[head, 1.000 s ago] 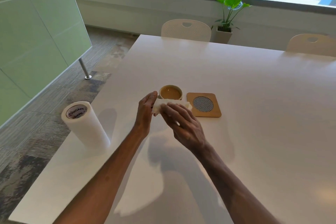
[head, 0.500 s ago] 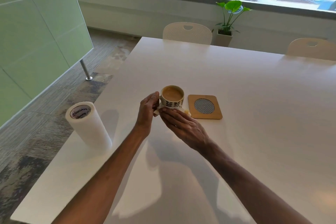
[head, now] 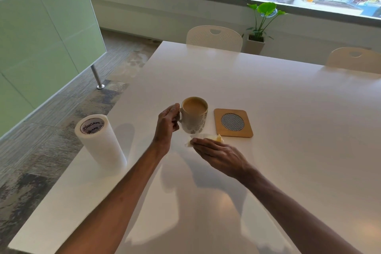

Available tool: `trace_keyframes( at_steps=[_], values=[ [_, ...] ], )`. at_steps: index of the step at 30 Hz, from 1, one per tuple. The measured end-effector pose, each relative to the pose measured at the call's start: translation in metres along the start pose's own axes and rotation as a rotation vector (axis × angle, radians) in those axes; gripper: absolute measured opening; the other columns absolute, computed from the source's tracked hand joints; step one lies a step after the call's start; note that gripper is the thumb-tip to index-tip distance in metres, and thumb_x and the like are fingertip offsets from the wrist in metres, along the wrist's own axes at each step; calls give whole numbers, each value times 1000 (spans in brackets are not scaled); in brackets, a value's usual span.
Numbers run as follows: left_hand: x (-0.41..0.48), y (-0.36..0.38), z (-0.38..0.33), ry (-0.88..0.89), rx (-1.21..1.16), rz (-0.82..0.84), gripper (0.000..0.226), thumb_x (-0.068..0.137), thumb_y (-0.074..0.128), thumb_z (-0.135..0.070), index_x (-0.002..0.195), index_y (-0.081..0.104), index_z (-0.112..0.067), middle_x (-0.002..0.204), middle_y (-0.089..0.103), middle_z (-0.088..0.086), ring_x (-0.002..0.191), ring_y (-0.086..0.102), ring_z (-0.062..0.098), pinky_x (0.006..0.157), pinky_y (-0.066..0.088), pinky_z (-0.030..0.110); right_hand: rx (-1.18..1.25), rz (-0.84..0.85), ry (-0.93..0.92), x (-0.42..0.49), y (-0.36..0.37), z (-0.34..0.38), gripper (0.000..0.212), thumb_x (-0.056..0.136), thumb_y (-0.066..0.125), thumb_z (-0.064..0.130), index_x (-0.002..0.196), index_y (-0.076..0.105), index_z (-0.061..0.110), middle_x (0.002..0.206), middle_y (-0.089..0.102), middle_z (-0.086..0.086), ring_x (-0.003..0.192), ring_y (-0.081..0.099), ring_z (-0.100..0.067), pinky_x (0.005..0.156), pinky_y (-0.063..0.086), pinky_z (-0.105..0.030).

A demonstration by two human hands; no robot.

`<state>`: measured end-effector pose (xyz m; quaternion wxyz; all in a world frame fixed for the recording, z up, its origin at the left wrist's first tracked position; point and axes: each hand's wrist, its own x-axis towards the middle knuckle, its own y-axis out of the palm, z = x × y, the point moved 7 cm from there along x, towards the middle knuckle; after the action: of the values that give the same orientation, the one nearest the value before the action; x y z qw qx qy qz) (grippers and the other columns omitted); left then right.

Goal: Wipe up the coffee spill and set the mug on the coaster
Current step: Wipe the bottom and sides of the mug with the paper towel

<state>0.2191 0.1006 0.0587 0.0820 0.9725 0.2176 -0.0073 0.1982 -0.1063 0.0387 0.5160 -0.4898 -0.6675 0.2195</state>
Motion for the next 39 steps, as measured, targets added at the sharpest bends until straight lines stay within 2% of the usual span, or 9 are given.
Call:
trace_keyframes(
  at_steps=[8, 11, 18, 23, 26, 28, 31, 34, 39],
  values=[
    [0, -2, 4, 13, 5, 18, 39, 116, 48, -32, 81, 60, -18, 69, 51, -7, 66, 49, 8, 60, 43, 22, 44, -266, 117, 38, -23, -7, 42, 109, 65, 2, 151, 62, 4, 166, 50, -11, 159, 42, -21, 131, 36, -38],
    [-2, 1, 5, -1, -19, 54, 46, 115, 48, -33, 75, 70, -31, 72, 64, -10, 69, 61, 2, 63, 52, 16, 13, -256, 123, 44, -15, -12, 44, 111, 63, 3, 155, 59, 6, 167, 49, -10, 160, 41, -20, 130, 38, -38],
    [1, -1, 4, 17, -10, 8, 42, 115, 50, -31, 73, 54, -28, 65, 42, -12, 62, 41, 6, 59, 35, 24, -7, -94, 106, 26, 15, -6, 42, 117, 42, 8, 155, 58, 8, 166, 51, -10, 160, 37, -22, 134, 25, -37],
    [2, 2, 3, 10, -9, 18, 40, 115, 50, -28, 76, 53, -24, 63, 41, -14, 60, 35, 7, 59, 28, 27, 73, -70, 134, 5, 17, -3, 52, 101, 61, -3, 150, 66, 12, 162, 57, -5, 157, 42, -18, 122, 43, -37],
    [1, 3, 1, 3, -25, 22, 49, 114, 51, -29, 66, 56, -34, 63, 39, -15, 58, 35, 4, 57, 28, 24, 220, -247, 337, -8, -5, -13, 54, 99, 63, -11, 146, 70, 14, 159, 59, -3, 152, 52, -18, 109, 60, -38],
    [0, 3, 0, -3, -35, 20, 52, 114, 51, -28, 63, 55, -35, 63, 38, -15, 58, 34, 4, 58, 25, 25, 371, -431, 491, -13, -22, -19, 49, 103, 58, -12, 144, 70, 11, 158, 61, -4, 149, 57, -24, 113, 58, -42],
    [-2, 3, -1, -6, -35, 20, 49, 114, 52, -28, 66, 51, -32, 63, 36, -14, 58, 32, 5, 58, 23, 26, 709, -735, 1008, -24, -27, -43, 56, 100, 57, -19, 142, 72, 14, 153, 66, 1, 146, 60, -24, 123, 48, -47],
    [-4, 4, -1, -3, -31, 20, 47, 114, 52, -28, 68, 51, -30, 64, 36, -13, 58, 33, 6, 58, 25, 26, 1018, -1011, 1450, -25, -15, -55, 48, 98, 63, -17, 136, 74, 9, 141, 74, 3, 138, 66, -17, 118, 52, -52],
    [-5, 7, -1, 5, -33, 11, 43, 114, 51, -26, 72, 51, -25, 63, 38, -13, 58, 36, 5, 57, 28, 25, 1223, -965, 1476, 13, -5, -49, 51, 99, 59, -16, 139, 74, 14, 131, 79, 6, 115, 74, -10, 95, 60, -34]
  ],
)
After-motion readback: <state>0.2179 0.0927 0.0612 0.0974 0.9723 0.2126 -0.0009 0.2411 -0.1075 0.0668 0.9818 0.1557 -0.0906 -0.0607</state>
